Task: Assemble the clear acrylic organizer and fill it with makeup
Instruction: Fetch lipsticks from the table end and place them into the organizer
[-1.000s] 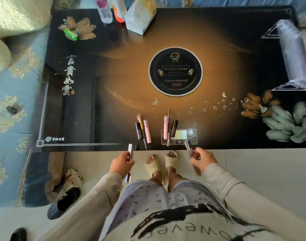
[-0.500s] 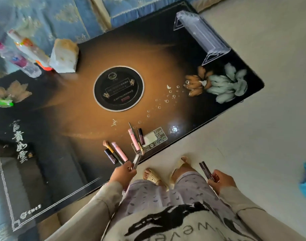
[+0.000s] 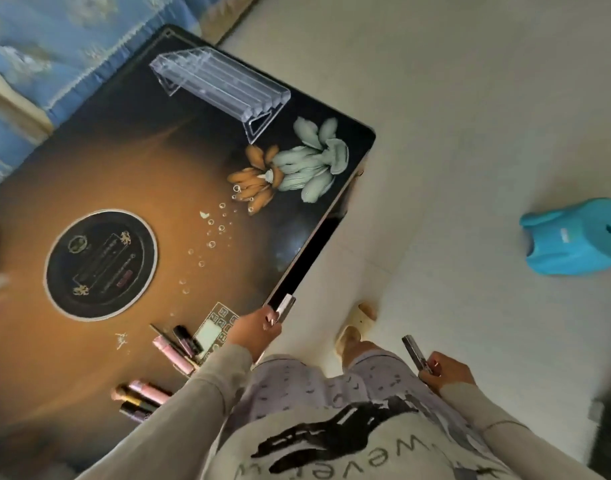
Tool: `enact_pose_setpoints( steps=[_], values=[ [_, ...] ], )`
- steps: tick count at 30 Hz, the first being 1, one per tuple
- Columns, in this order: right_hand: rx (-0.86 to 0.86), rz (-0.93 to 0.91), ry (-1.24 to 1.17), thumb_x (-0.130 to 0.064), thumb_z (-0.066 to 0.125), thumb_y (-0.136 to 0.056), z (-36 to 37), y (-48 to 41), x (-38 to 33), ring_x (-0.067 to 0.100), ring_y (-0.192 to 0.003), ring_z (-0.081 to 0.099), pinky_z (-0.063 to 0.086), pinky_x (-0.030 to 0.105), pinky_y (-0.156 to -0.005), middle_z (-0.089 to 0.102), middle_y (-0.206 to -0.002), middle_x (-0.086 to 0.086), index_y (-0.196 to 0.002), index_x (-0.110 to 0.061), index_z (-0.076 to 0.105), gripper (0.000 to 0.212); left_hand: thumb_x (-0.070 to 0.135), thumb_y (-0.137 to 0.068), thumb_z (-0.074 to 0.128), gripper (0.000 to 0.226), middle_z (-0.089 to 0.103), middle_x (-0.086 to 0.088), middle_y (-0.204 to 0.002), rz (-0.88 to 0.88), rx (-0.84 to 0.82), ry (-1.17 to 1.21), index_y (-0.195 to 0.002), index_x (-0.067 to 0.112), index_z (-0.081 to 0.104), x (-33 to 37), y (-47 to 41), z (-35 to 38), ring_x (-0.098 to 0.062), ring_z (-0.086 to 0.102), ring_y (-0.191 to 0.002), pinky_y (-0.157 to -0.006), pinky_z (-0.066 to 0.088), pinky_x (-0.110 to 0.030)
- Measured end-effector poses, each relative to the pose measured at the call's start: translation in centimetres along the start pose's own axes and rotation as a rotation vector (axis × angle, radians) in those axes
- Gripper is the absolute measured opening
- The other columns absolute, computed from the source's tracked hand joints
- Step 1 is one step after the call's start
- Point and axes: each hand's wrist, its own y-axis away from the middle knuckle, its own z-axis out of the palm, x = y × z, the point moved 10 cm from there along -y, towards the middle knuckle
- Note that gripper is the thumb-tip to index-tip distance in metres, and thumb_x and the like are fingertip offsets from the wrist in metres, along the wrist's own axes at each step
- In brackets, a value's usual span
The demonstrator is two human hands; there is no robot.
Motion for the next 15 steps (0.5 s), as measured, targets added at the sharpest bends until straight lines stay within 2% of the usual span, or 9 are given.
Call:
enact_pose_setpoints(
  steps=[4, 6, 8, 12, 15],
  values=[
    [-0.026, 0.027, -0.041, -0.018, 0.059, -0.083, -4.0, -3.0, 0.7, 0.022, -0.073, 0.044, 0.031, 0.026, -0.058, 0.045, -0.06, -0.003, -0.059, -0.021, 0.036, 0.033, 0.028, -0.089, 0.049, 0.026, 0.065, -0.007, -0.114, -0.06, -0.066, -0.085, -0.11, 0.014, 0.056, 3.0, -2.0, 1.7, -0.027, 0.061, -0.096, -0.081, 0.045, -0.028],
    [-0.006, 0.022, -0.084, -0.019, 0.058, -0.083, -6.3, -4.3, 0.7, 0.022, -0.074, 0.047, 0.033, 0.024, -0.064, 0.052, -0.069, 0.002, -0.068, -0.017, 0.043, 0.022, 0.029, -0.09, 0.048, 0.026, 0.064, -0.006, -0.116, -0.077, -0.089, -0.127, -0.11, 0.014, 0.055, 4.4, -3.1, 2.2, -0.026, 0.06, -0.098, -0.086, 0.047, -0.03],
    [0.028, 0.006, -0.141, -0.017, 0.059, -0.082, -8.4, -5.3, 0.3, 0.023, -0.071, 0.049, 0.035, 0.024, -0.063, 0.055, -0.074, 0.007, -0.074, -0.014, 0.047, 0.015, 0.025, -0.091, 0.046, 0.026, 0.063, -0.007, -0.119, -0.09, -0.097, -0.149, -0.112, 0.013, 0.055, 5.5, -4.0, 2.1, -0.028, 0.06, -0.104, -0.092, 0.048, -0.033],
    [0.082, 0.001, -0.282, -0.013, 0.061, -0.079, -12.3, -7.5, 0.2, 0.023, -0.059, 0.048, 0.041, 0.028, -0.06, 0.053, -0.064, 0.01, -0.067, -0.015, 0.046, 0.019, 0.023, -0.091, 0.046, 0.026, 0.064, -0.012, -0.115, -0.101, -0.097, -0.159, -0.112, 0.012, 0.054, 8.9, -5.8, 1.7, -0.03, 0.062, -0.098, -0.09, 0.052, -0.036],
    [0.097, 0.002, -0.304, -0.014, 0.061, -0.079, -14.8, -9.2, -0.3, 0.023, -0.058, 0.047, 0.04, 0.027, -0.059, 0.051, -0.06, 0.006, -0.065, -0.015, 0.046, 0.02, 0.023, -0.092, 0.046, 0.026, 0.064, -0.011, -0.117, -0.08, -0.094, -0.171, -0.113, 0.011, 0.054, 11.7, -7.3, 1.2, -0.029, 0.061, -0.1, -0.09, 0.049, -0.032]
  ],
)
